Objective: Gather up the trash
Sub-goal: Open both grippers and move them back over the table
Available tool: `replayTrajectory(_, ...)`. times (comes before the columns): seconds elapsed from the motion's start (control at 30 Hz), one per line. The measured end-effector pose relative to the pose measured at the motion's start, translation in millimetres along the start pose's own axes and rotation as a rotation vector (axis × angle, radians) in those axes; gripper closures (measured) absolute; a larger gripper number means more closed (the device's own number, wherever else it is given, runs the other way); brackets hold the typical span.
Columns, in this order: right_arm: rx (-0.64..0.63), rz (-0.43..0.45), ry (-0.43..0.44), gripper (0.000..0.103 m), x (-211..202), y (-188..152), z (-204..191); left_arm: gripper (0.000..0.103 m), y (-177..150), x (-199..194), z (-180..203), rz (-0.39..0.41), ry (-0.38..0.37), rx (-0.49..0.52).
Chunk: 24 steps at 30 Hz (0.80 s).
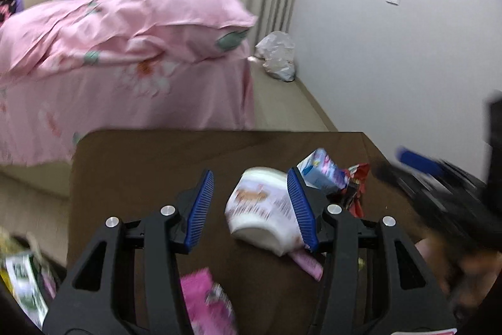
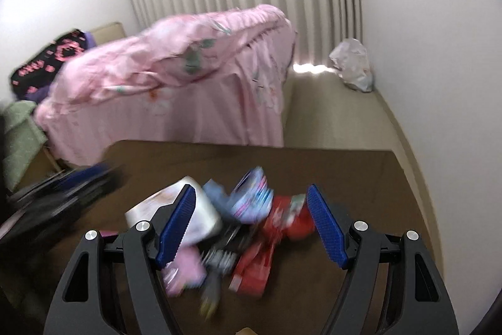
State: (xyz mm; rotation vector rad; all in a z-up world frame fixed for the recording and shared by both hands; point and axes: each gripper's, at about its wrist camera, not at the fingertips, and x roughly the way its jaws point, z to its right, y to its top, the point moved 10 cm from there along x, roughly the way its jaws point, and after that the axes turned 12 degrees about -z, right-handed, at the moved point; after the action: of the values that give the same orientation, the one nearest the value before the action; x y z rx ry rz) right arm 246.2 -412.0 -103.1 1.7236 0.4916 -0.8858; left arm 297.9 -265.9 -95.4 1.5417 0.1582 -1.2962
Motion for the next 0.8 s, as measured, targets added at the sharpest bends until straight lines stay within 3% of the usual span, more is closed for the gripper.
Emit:
replayTrajectory(0.1,0.01,-0.087,-0.022,0.033,45.2,9.8,5.7,0.056,-23.2,-25.2,-5.6,-0.008,-0.006,-0.039)
replayTrajectory(0.23,-0.007,-0.226,0.014,0.036,78.9,-7.9,-2.8,0.056,-55.6,-50.6,-18.6,-0.02,-0.055,-0.127)
replayTrajectory(0.3,-0.03,-0.275,0.042,0.061,80.3,-25.2,-13.3,0.056,-65.9,-56.8,-26.0,-0.016,-0.071,-0.168)
replayTrajectory(0.37,-0.067,-0.267,0.042,0.068,70.6,-41.9,-22.7,0.056,-73.1,-60.8,-29.0,-0.01,-0.072,-0.174)
replayTrajectory(0.47,-0.096,-0.265,0.111,0.078,43.8,-67.8,-38.0,0.056,-82.4,-62.4,-29.1,-0.024,-0.104,-0.187)
replayTrajectory(0.63,-0.23,-0.241,0.201,0.076,-9.7,-117.7,-64.4,0.056,-91.9,-66.4,-23.4,-0.026,-0.127,-0.189)
replayTrajectory(0.77,-0.314,-0.189,0.199,0.053,-45.1,-142.0,-66.1,0.056,-94.6,-69.0,-12.9,-0.029,-0.14,-0.161)
replayTrajectory(0.8,-0.321,-0.166,0.182,0.053,-55.0,-144.9,-62.2,0.056,-95.3,-69.5,-9.2,-0.032,-0.146,-0.15)
